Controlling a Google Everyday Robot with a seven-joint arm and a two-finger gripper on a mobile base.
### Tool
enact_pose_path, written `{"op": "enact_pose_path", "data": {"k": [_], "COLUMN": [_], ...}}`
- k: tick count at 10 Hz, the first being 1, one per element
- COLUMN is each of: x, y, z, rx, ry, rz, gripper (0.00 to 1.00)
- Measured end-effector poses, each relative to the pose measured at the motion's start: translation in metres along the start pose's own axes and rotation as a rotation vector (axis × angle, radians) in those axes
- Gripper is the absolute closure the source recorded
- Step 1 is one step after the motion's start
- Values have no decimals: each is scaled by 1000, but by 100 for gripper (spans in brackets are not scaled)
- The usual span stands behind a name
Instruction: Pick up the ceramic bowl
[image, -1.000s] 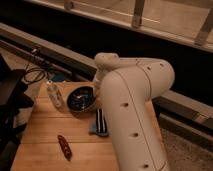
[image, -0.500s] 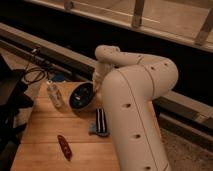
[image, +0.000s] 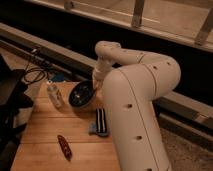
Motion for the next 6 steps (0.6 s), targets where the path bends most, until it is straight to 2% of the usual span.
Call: {"op": "enact_pose_path", "data": {"k": [6], "x": [2], "y": [5], "z": [-14], "rx": [2], "ry": [-4], "rz": [-2], "gripper": [87]}}
